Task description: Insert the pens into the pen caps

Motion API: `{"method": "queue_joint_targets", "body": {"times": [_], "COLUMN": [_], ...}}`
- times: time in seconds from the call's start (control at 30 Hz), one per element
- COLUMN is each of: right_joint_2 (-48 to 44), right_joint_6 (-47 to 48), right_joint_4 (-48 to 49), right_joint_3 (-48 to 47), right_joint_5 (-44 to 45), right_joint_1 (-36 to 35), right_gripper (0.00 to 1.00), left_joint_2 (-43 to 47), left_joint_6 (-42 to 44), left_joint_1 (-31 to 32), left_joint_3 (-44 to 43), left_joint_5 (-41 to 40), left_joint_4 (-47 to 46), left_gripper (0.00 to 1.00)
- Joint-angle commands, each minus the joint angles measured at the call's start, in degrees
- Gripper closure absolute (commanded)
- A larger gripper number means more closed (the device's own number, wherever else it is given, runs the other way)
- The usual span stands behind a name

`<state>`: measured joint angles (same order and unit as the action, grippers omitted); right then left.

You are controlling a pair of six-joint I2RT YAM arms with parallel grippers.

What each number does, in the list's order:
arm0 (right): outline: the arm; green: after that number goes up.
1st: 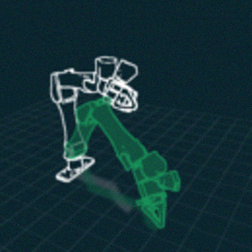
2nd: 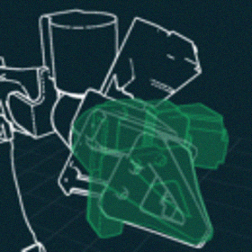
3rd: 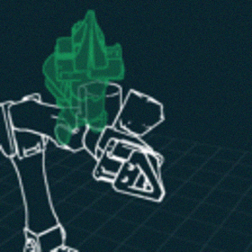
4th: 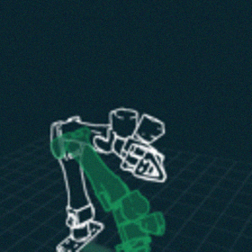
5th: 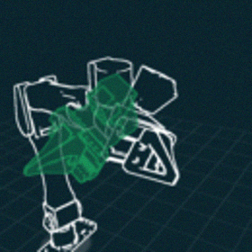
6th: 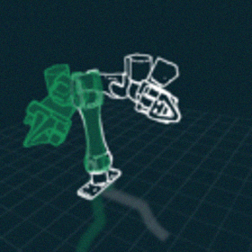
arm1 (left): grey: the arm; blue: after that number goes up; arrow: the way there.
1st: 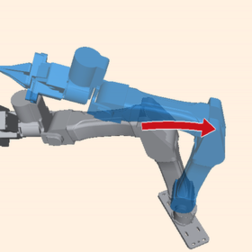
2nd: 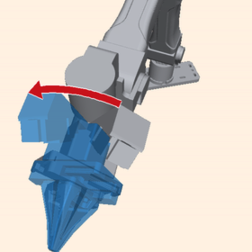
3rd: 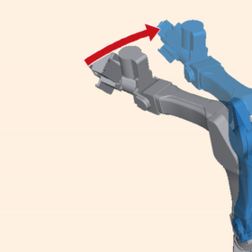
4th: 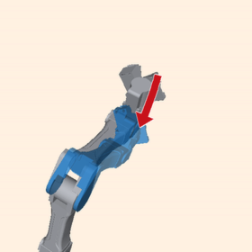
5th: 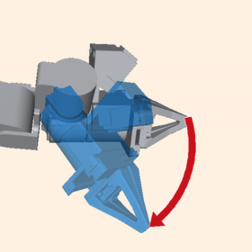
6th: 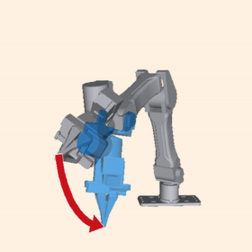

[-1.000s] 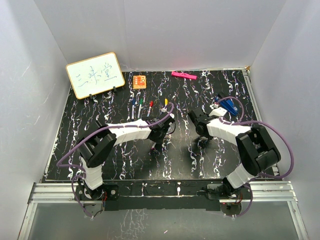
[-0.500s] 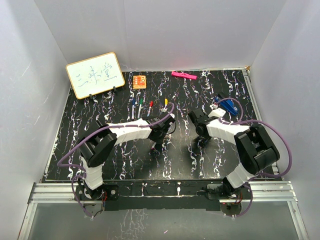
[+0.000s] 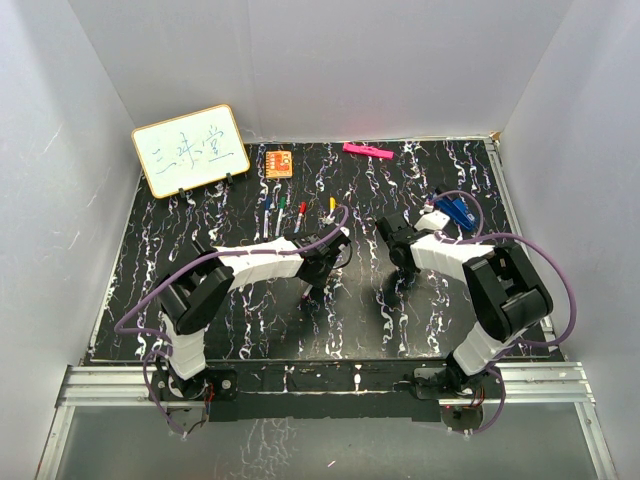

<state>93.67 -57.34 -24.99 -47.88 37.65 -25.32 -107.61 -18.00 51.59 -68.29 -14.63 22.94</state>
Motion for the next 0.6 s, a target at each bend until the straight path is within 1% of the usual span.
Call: {"method": "queue_joint_targets", "body": {"times": [0.0, 0.07, 0.2, 0.33, 0.47, 0.57], "right_joint_2": [4.3, 4.1, 2.7, 0.0, -2.1, -3.6], "right_joint_6": [1.8, 2.6, 3.7, 5.1, 7.8, 10.8], "right_joint_4": [-3.7, -3.9, -4.1, -2.8, 0.8, 6.8], "right_joint_3": [1.6, 2.3, 2.7, 0.5, -3.6, -5.8], "right_joint_5": [-7.0, -7.9, -9.4, -9.1, -7.5, -7.6], "right_joint_1": [0.4, 0.4, 0.4, 0.4, 0.5, 0.4], "right_gripper": [0.96, 1.00, 1.00, 1.00, 1.00, 1.00], "left_joint_2": [-5.9, -5.6, -5.0, -3.4, -0.9, 1.8], "left_joint_6": [0.6, 0.6, 0.6, 2.1, 3.3, 3.5], "left_joint_1": [-0.9, -1.0, -1.7, -2.4, -2.4, -2.5], "left_joint_3": [4.3, 4.5, 5.1, 4.4, 2.6, 2.1], "left_joint_5": [0.0, 0.3, 1.4, 2.7, 1.0, -0.8], "left_joint_4": [9.1, 8.9, 8.3, 7.1, 6.6, 5.1], "left_gripper": [1.00, 1.00, 1.00, 1.00, 1.00, 1.00]}}
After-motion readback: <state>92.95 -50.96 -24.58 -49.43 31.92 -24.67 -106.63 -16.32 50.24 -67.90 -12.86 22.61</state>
